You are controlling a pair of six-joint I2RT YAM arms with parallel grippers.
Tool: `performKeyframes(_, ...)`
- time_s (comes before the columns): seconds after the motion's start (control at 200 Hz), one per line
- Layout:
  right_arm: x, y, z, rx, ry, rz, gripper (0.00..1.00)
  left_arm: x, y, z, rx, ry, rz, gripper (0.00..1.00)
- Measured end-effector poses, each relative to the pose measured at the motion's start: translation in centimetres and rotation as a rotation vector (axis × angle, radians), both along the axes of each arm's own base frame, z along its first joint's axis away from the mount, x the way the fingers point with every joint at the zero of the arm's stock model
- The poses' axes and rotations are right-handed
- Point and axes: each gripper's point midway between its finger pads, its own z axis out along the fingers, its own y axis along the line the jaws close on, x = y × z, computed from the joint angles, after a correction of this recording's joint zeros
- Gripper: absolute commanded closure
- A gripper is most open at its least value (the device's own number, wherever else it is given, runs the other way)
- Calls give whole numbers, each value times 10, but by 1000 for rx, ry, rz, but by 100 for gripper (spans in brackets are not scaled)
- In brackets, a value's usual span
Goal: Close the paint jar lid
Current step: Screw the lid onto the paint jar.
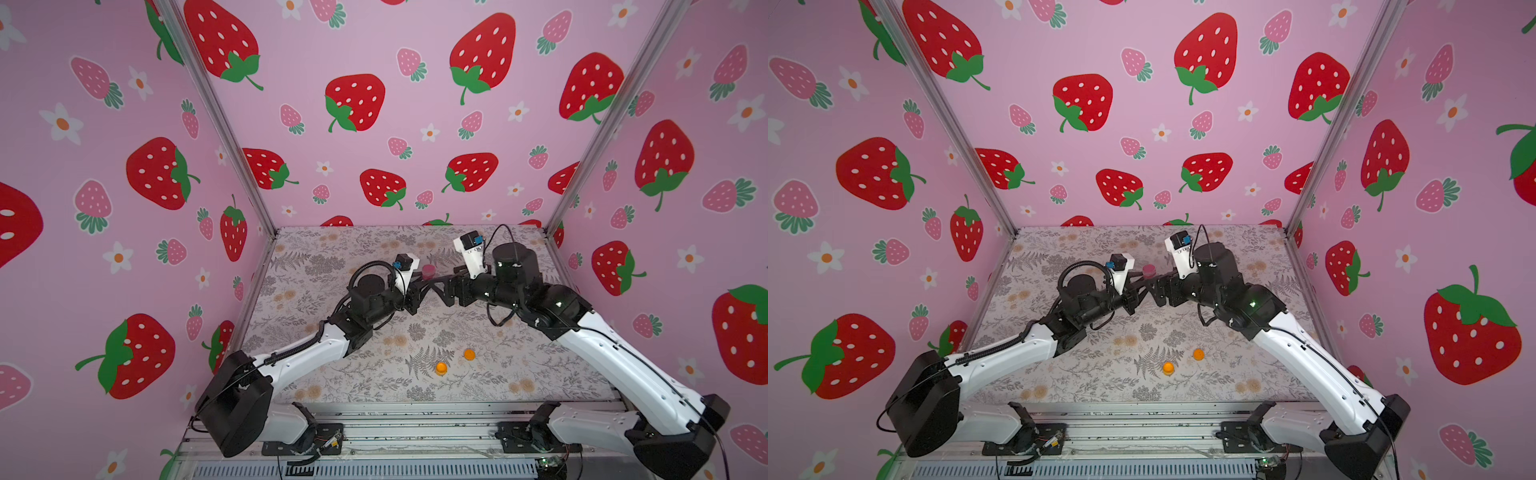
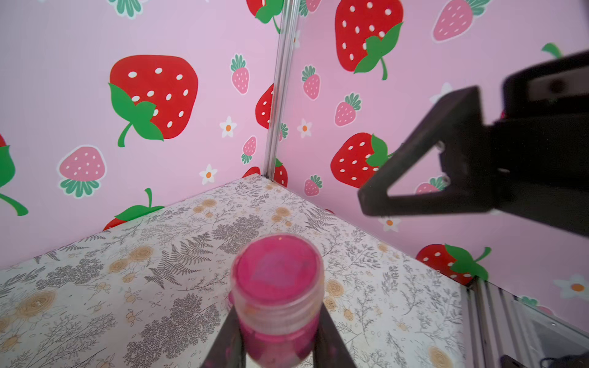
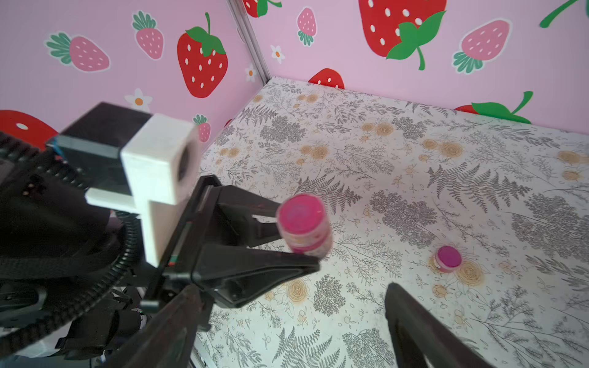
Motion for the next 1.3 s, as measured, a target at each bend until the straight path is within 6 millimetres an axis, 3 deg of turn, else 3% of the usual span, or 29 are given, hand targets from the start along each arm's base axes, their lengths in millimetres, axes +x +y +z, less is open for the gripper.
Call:
performKeyframes(0.13,2,-13,13,3,-6,72,9,-19,-3,1,-18,15,-96,79)
performKeyframes(0.255,-7,-5,18,-23,-11,213,15,-37,-7,4,-24,24,-188,79)
performKeyframes(0.465,-14,10,-4,-75,47,390,28,-56,-5,18,-40,4,-258,79)
performKeyframes(0.605,-18,16,-17,-84,90,446,33,-58,-4,14,-36,21,-268,79)
performKeyframes(1.301,-29,26,-16,-52,100,519,45,-59,-7,7,-27,41,-284,78)
